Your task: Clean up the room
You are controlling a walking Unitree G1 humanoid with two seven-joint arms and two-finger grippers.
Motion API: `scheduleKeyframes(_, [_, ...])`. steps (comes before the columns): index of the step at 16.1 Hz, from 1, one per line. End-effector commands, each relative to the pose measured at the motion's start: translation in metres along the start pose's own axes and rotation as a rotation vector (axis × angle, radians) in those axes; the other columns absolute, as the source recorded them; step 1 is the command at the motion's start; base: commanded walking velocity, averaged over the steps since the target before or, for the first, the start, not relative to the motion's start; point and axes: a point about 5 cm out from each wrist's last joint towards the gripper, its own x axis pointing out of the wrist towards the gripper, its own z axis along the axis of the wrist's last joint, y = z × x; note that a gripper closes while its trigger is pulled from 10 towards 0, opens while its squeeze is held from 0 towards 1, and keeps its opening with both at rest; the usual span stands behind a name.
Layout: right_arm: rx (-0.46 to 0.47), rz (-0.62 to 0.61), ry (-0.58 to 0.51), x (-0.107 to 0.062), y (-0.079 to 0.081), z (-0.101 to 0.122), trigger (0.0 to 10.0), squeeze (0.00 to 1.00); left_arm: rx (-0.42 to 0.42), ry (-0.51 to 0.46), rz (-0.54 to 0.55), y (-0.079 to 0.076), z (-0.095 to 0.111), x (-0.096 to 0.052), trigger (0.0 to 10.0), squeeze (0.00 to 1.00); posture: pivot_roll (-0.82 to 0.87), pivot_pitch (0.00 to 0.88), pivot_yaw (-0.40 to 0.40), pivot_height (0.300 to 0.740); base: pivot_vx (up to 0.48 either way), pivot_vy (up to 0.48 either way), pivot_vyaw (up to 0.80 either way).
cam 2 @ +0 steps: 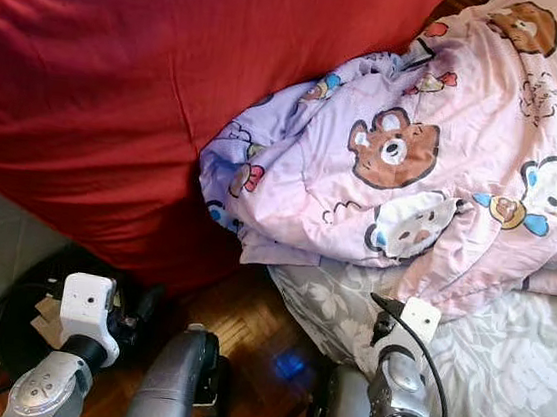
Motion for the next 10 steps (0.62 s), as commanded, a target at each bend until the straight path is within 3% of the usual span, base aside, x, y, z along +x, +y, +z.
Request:
scheduleKeyframes(1, [-0.001,-0.007,0.038,-0.0042,-0.0043,-0.0148,0.0,0.0,0.012,0.043,0.015,0.0046,-0.0074,-0.0059,10.0,0.0,0.23,0.375,0.114,0.647,0.0,0.0,0.0])
scheduleKeyframes(10, [-0.001,-0.002,0.039,-0.0048,-0.0057,-0.0165,0.0,0.0,0.008,0.045,0.022,0.0034,-0.0092,-0.0061,10.0,0.0,0.22,0.372,0.108,0.647,0.0,0.0,0.0])
